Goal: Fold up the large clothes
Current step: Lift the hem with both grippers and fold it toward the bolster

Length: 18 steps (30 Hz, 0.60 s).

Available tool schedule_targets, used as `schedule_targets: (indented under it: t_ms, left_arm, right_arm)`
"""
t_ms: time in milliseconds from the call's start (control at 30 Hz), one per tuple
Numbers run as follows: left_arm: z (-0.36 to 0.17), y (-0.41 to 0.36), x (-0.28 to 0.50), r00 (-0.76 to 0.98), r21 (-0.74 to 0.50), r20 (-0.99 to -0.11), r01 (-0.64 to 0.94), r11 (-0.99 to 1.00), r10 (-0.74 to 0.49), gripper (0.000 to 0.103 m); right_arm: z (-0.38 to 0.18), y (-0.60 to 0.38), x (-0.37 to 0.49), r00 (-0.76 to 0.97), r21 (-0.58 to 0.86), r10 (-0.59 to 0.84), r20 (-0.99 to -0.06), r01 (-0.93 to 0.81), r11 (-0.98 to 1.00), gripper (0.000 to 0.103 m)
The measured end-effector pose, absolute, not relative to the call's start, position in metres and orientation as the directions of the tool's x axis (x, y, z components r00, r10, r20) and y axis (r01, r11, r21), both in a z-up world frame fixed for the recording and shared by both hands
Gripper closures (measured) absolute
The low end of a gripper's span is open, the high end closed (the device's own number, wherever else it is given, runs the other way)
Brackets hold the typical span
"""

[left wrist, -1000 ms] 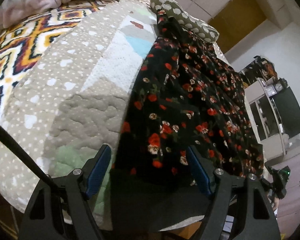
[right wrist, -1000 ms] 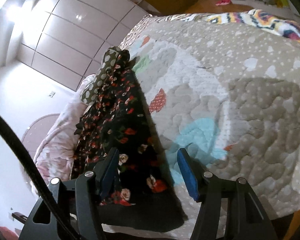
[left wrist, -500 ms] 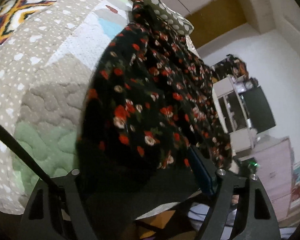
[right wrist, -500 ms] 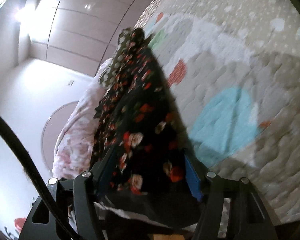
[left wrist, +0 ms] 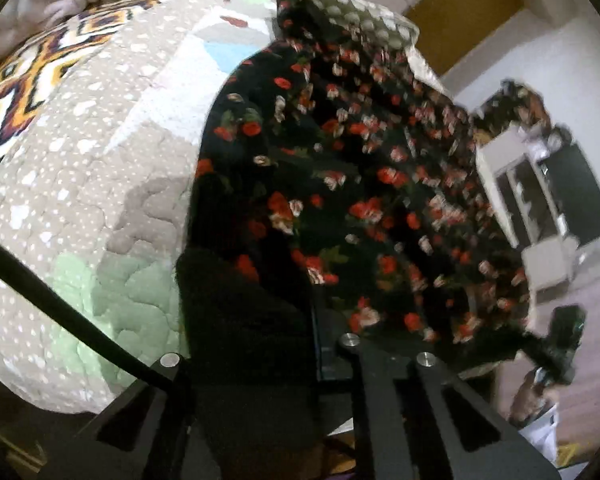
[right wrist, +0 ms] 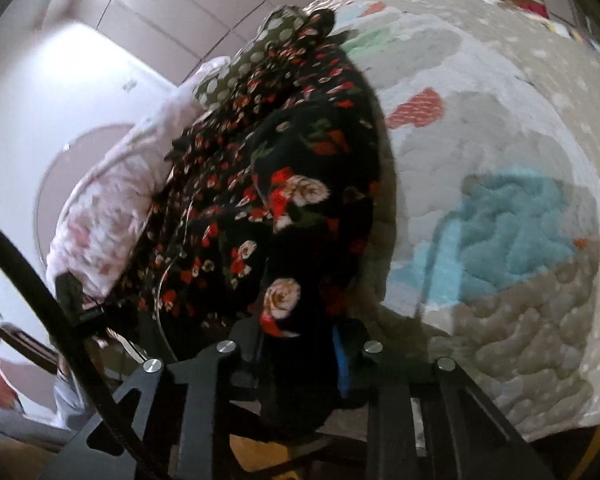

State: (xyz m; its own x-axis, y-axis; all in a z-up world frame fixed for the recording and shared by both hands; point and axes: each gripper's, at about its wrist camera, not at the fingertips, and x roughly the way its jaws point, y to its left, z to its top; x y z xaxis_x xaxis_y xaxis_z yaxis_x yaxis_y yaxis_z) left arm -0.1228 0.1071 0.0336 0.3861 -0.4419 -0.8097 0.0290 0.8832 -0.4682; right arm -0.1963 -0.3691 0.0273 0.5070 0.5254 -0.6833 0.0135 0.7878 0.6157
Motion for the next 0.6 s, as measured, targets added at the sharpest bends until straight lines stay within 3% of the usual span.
schedule_targets:
  t_ms: [100,333,467,600]
  left_arm:
    - [0.047,0.113,-0.12,0.397,-0.512,-0.784,0.021,0.859,-0.477,0.093]
    - [0.093,0.118,-0.066,0.453,-0.593,-0.715,0.009,0.805,-0.532,0.094]
    - [0.12,0.111,0.012,0.497,-0.583,-0.704,0.005,0.813,-0.508,0.094]
    - [0.126,0.096,0.117,0.513,-0.522,-0.741,-0.033,0.853,-0.433,0.094]
  right_arm:
    - [0.039,-0.369,-0.192,0.483,0.636,0.567,-0.667,-0.027,0.772,0.079]
    - [0.094,-0.374,-0.147,0.521,0.733,0.675,-0.523,-0.129,0.668,0.08]
    - [0.124,-0.378,-0.082,0.582,0.74,0.666,-0.466,-0.155,0.654,0.08]
    - [0.135,-0.383,0.014,0.642,0.719,0.597,-0.482,-0.1,0.688,0.08]
